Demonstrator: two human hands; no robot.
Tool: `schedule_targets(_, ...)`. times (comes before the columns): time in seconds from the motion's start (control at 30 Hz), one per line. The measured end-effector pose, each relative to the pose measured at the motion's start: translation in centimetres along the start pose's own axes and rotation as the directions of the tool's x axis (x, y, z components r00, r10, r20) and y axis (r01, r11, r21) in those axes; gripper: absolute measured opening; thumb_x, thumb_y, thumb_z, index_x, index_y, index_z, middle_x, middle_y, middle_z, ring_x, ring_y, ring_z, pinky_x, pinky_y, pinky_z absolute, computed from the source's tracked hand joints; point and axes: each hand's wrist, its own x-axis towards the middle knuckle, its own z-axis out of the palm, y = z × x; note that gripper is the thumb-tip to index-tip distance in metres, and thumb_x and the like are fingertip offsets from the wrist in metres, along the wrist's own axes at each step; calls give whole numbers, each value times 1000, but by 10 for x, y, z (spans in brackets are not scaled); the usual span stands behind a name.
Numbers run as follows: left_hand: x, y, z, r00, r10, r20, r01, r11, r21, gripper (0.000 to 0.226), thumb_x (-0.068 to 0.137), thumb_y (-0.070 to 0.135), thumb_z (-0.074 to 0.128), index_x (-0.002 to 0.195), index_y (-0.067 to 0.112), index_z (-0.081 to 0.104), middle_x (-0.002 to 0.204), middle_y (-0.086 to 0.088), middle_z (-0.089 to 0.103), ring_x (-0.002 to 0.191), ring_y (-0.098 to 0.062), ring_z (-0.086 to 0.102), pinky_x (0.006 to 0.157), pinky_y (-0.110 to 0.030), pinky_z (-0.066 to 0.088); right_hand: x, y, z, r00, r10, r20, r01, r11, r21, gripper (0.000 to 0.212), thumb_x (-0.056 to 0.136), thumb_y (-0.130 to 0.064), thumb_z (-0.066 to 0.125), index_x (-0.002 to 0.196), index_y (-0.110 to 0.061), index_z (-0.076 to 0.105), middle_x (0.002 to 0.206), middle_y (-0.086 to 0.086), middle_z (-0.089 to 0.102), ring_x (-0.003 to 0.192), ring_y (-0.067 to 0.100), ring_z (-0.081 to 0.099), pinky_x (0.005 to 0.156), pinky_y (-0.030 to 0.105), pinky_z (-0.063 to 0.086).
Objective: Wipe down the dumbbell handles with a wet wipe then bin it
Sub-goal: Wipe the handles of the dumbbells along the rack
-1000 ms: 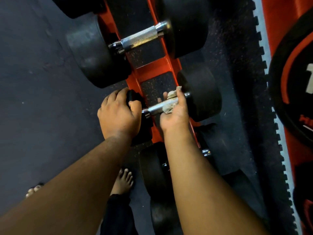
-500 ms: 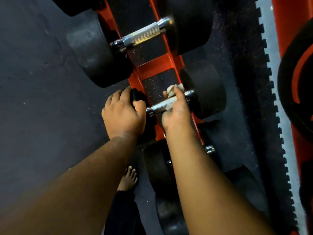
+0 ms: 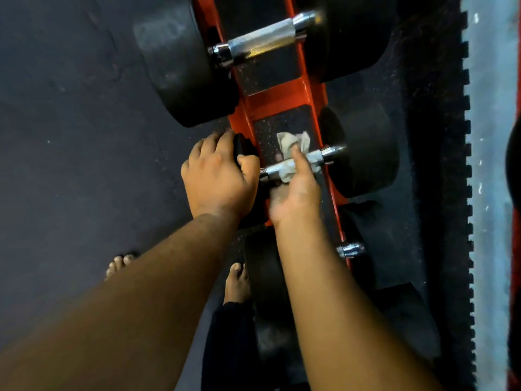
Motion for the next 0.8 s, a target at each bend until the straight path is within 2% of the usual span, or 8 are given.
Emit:
schedule_targets(0.1,-2,3,-2,1000,5,4,-5,1000,-3,67,84,44,32,138,18,62,139,-9,62,131,-32,52,103,-48,41,-12,2,-9,996,92,-14,-92,996,17,41,85,-23,76,124,-12,67,118,13,72,109,31,69,82,40,60)
schedule_targets(0.2,-2,2,-1,1000,-8,3,8,1000,-1,69,83,45,30,138,19,62,140,-7,61,132,-31,51,104,-47,40,-3,-5,3,993,106,50,-107,994,16,11,90,-20,69,100,-15,72,116,9,71,111,24,67,103,45,49)
schedule_targets(0.27,-2,2,-1,1000,-7,5,7,1000,-2,69,83,45,30,138,19,62,140,-7,61,132,-31,51,104,-47,40,5,-9,9,991,119,56,-119,993,3,7,92,-21,67,92,-17,73,114,9,72,117,24,65,110,48,43)
schedule_targets(0.4,-3,3,-2,1000,-8,0,8,1000,1,68,83,44,31,138,19,62,139,-7,62,131,-31,52,103,-47,40,-5,0,2,994,112,15,-111,992,-62,25,93,-23,67,114,-10,69,119,15,71,116,32,65,98,46,53)
schedule_targets(0.47,-3,3,-2,1000,-7,2,7,1000,-3,67,84,44,31,138,19,62,139,-7,62,131,-31,52,103,-47,39,-15,6,-7,996,53,-67,-63,986,-155,13,95,-21,66,106,-13,67,109,14,73,104,31,70,89,46,57)
schedule_targets(0.53,-4,4,-2,1000,-7,4,8,1000,-10,64,84,43,33,136,20,63,137,-7,63,130,-31,52,102,-46,39,-21,11,-10,995,-22,-96,-5,962,-275,11,97,-25,65,105,-16,65,106,11,73,102,26,70,94,48,56)
schedule_targets(0.67,-4,5,-4,1000,-17,11,18,1000,-19,60,85,41,37,135,21,63,137,-6,62,130,-31,51,102,-46,38,-15,13,-5,999,53,-14,-54,936,-347,31,98,-40,60,118,-16,64,110,11,73,104,28,70,94,50,56)
schedule_targets(0.8,-5,4,-5,1000,-18,9,19,1000,-23,60,85,41,36,134,21,64,136,-6,63,129,-30,52,101,-45,38,-24,24,-21,997,28,68,8,881,-473,28,104,-26,52,123,-10,63,120,16,69,114,31,66,103,49,50)
